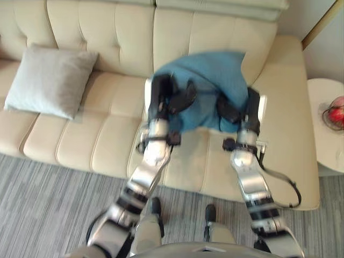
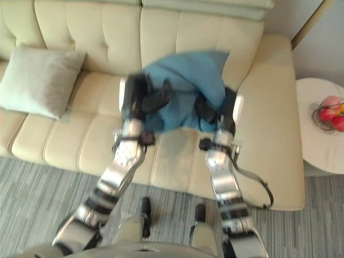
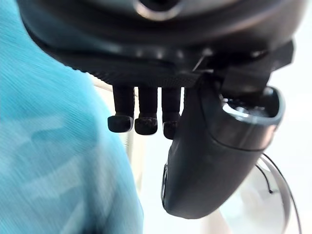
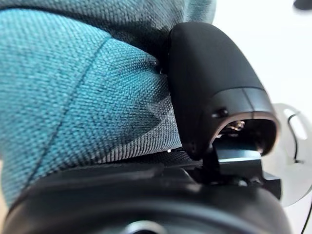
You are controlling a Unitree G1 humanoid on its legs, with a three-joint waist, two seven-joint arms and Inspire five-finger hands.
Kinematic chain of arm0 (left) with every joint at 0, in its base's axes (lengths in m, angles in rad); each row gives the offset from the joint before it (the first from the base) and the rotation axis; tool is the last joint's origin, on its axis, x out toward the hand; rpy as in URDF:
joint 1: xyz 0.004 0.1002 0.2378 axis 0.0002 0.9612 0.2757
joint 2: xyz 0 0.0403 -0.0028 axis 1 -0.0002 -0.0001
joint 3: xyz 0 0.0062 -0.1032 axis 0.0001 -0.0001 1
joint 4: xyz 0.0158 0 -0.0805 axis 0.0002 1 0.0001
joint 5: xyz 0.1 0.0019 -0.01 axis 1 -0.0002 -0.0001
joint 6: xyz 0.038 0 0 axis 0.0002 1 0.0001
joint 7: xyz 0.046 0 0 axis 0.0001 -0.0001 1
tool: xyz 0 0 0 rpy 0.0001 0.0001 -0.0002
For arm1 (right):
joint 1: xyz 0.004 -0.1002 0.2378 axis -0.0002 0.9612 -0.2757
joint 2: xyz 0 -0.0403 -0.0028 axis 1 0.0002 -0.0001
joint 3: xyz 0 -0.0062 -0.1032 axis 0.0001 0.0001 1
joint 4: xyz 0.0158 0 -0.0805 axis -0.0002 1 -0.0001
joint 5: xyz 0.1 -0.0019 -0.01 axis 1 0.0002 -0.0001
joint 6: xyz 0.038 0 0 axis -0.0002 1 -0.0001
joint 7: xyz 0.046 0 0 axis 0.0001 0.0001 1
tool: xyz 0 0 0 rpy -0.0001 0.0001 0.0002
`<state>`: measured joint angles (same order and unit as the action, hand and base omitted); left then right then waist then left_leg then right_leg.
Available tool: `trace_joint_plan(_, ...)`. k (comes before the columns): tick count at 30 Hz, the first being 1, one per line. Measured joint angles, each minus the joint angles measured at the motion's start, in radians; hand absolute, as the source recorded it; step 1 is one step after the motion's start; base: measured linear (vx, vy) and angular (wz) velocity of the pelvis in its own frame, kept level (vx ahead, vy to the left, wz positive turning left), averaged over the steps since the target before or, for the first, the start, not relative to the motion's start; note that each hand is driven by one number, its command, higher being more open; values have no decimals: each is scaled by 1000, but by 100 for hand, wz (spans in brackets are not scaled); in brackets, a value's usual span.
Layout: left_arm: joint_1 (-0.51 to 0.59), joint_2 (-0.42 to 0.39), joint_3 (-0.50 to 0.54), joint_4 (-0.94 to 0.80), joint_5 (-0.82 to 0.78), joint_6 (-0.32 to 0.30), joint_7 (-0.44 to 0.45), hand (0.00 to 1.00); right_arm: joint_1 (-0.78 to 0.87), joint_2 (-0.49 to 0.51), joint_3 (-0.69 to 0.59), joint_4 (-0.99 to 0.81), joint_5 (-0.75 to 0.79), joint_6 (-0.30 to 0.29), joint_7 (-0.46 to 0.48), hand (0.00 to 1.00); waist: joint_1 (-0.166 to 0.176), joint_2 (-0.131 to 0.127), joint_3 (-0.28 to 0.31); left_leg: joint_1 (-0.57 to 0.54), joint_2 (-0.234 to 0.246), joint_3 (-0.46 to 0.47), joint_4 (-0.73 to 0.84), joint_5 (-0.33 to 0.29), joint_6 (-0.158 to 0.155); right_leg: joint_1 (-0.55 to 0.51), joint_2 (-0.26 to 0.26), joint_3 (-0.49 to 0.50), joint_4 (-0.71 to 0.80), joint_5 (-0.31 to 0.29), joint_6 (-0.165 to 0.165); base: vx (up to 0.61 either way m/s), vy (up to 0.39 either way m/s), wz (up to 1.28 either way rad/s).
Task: Pick up cushions and gather them together orderly.
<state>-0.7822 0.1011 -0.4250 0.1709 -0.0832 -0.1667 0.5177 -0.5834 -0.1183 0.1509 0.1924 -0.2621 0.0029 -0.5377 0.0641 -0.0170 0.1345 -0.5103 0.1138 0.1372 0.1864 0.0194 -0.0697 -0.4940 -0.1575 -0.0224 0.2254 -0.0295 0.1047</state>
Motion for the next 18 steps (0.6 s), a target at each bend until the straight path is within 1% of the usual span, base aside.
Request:
trace_joint_plan(1, -62, 0, 0, 36, 7, -7, 2, 100, -64, 0, -1, 42, -1, 0, -8, 100, -1, 4, 15, -15, -1, -4, -15, 18, 1, -20, 1, -1, 0, 7, -1, -150, -27, 12)
trace_joint_plan(2, -170, 1, 8, 109, 8, -10, 11, 100, -173, 0, -20, 110, 0, 0, -25, 100, -4, 11, 40, -42, -4, -8, -50, 53, 1, -61, 2, -1, 0, 20, -1, -140, -21, 10)
trace_joint_plan(3, -218, 2, 16, 155, 8, -11, 20, 100, -216, 0, -35, 134, 2, 0, -39, 100, -7, 15, 56, -50, -6, -8, -73, 71, 0, -79, 3, -1, -1, 26, -2, -101, -11, 7)
trace_joint_plan(4, -238, 2, 22, 178, 8, -11, 24, 100, -234, 1, -44, 142, 2, 0, -45, 100, -8, 16, 61, -55, -7, -8, -82, 79, 1, -89, 3, -1, -1, 30, -2, -53, -5, 2)
trace_joint_plan(5, -294, 4, 51, 253, 6, -10, 29, 100, -288, 3, -73, 165, 11, 0, -71, 100, -16, 23, 84, -66, -8, -8, -108, 101, -1, -110, 4, -1, -2, 39, -2, -52, -7, 0)
trace_joint_plan(6, -325, 8, 67, 298, 5, -10, 36, 100, -317, 4, -96, 177, 12, 0, -88, 100, -18, 28, 97, -74, -9, -8, -122, 111, -1, -125, 5, 0, -3, 44, -2, -55, -11, -1)
trace_joint_plan(9, -451, 36, 114, 466, -28, -4, 34, 100, -449, 0, -228, 234, 35, 3, -163, 100, -31, 46, 151, -125, -8, -8, -168, 156, -5, -197, 8, 1, -4, 66, -2, -45, -16, -2)
trace_joint_plan(10, -457, 38, 119, 474, -30, -3, 31, 100, -455, -1, -236, 239, 39, 5, -168, 100, -32, 48, 153, -129, -8, -8, -170, 158, -5, -202, 9, 1, -4, 67, -2, 0, 0, 0)
trace_joint_plan(12, -530, 54, 143, 556, -43, 3, -2, 100, -519, -8, -297, 295, 78, 6, -211, 100, -37, 58, 180, -172, -4, -5, -186, 176, -11, -257, 14, 5, -6, 80, -5, 25, -18, -9)
trace_joint_plan(13, -542, 59, 149, 571, -43, 4, -9, 100, -529, -8, -304, 313, 87, 6, -218, 100, -39, 59, 183, -183, -1, -4, -187, 179, -13, -268, 16, 6, -6, 84, -5, 46, -19, -14)
trace_joint_plan(15, -559, 57, 176, 588, -43, 7, -28, 100, -554, -13, -344, 391, 133, 11, -222, 100, -42, 63, 200, -218, 8, -2, -198, 193, -20, -311, 25, 6, -7, 94, -7, 65, -23, -11)
trace_joint_plan(16, -564, 56, 177, 599, -44, 7, -35, 100, -558, -14, -358, 410, 161, 11, -217, 100, -43, 67, 207, -226, 11, -2, -202, 196, -22, -319, 29, 6, -7, 94, -7, 87, -34, -10)
trace_joint_plan(17, -568, 51, 197, 608, -50, 5, -49, 100, -568, -24, -373, 438, 221, 11, -212, 100, -43, 72, 226, -240, 21, -2, -207, 202, -27, -337, 38, 5, -7, 98, -10, 72, -30, -8)
trace_joint_plan(18, -568, 48, 207, 610, -55, 4, -51, 100, -569, -28, -373, 442, 230, 11, -208, 100, -42, 73, 231, -243, 22, -1, -209, 204, -29, -341, 39, 5, -7, 98, -11, 64, -24, -9)
